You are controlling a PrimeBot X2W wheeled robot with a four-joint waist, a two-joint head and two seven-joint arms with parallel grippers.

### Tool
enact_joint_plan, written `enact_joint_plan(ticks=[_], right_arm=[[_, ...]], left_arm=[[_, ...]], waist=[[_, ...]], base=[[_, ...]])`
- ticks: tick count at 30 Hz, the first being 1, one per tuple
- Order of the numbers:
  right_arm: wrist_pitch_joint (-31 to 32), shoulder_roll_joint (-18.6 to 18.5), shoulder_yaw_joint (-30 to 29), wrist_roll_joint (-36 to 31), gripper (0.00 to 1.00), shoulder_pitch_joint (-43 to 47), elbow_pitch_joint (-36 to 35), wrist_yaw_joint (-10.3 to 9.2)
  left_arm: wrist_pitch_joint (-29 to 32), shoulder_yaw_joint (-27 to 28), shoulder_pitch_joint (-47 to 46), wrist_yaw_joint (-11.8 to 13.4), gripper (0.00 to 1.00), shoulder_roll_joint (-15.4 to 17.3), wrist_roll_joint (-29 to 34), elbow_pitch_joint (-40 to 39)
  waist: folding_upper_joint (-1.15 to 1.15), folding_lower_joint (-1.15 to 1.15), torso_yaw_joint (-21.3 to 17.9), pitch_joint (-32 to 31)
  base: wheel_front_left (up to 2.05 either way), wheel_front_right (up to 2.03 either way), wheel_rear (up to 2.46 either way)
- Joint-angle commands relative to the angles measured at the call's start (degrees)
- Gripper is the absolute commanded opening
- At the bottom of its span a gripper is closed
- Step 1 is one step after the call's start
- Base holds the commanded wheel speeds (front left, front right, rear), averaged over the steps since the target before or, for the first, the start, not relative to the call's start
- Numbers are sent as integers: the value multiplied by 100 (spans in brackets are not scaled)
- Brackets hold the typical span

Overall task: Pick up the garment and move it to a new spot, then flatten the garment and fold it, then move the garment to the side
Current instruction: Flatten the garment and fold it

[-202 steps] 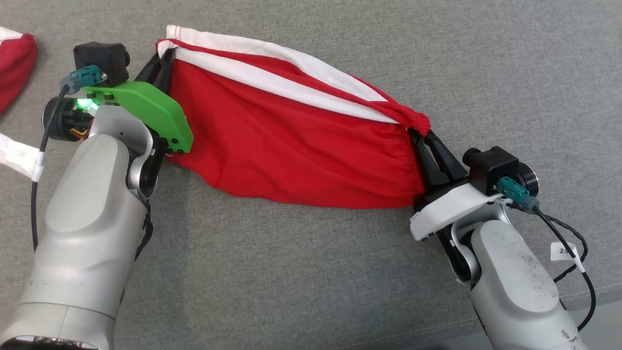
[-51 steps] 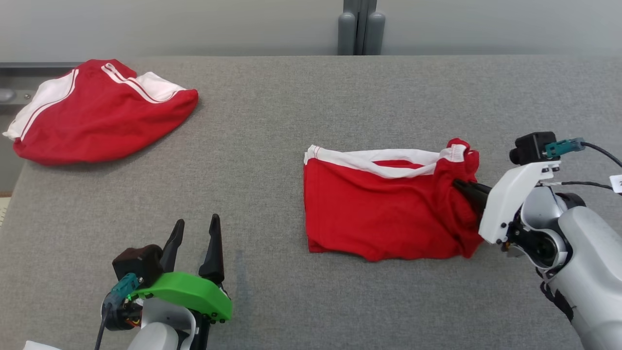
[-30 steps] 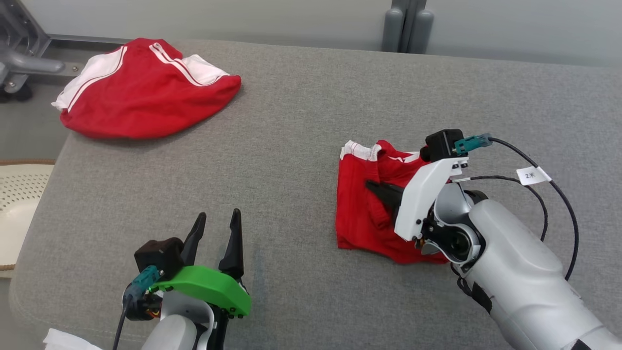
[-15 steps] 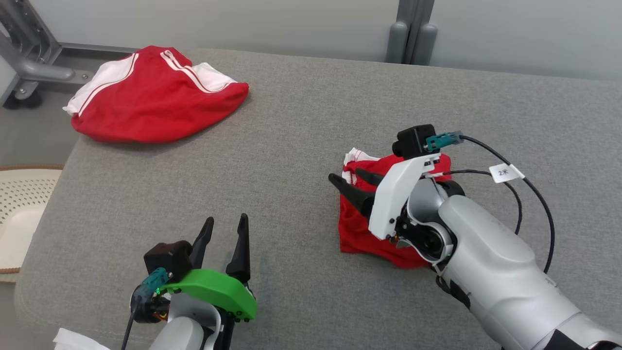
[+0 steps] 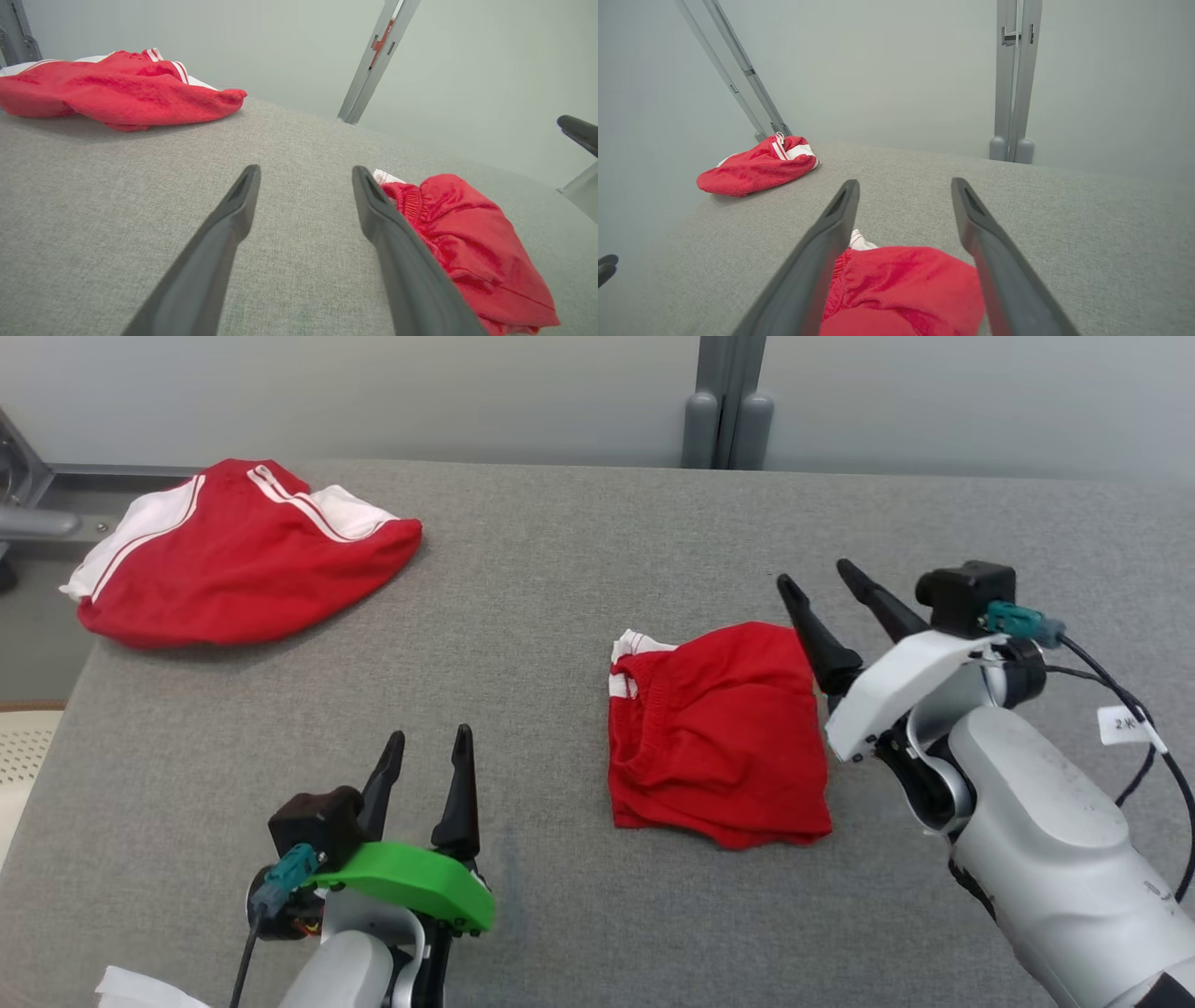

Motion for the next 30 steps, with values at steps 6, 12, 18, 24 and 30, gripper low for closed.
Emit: enact_joint_plan(ticks=[6, 12, 18, 24, 30], right_arm=[[-569, 26, -890, -906, 100, 712, -303, -1], [-696, 486, -2153, -2192, 100, 1797, -1289, -1], [-698, 1010, -2746, -2662, 100, 2800, -2218, -2], [-700, 1127, -2897, -2835, 100, 3267, -2538, -2], [-700, 1143, -2921, -2629, 100, 3544, -2581, -2]], left_arm=[[-188, 118, -101, 55, 100, 28, 185, -70], [-270, 351, 154, 8, 100, 70, 290, -105], [-271, 629, 554, 14, 100, 93, 534, -299], [-270, 833, 888, 10, 100, 83, 757, -446], [-271, 985, 1108, -31, 100, 43, 933, -533]], waist=[[0, 0, -236, -81], [0, 0, -311, -189], [0, 0, -354, -284], [0, 0, -371, -373], [0, 0, -365, -474]], base=[[0, 0, 0], [0, 0, 0], [0, 0, 0], [0, 0, 0], [0, 0, 0]])
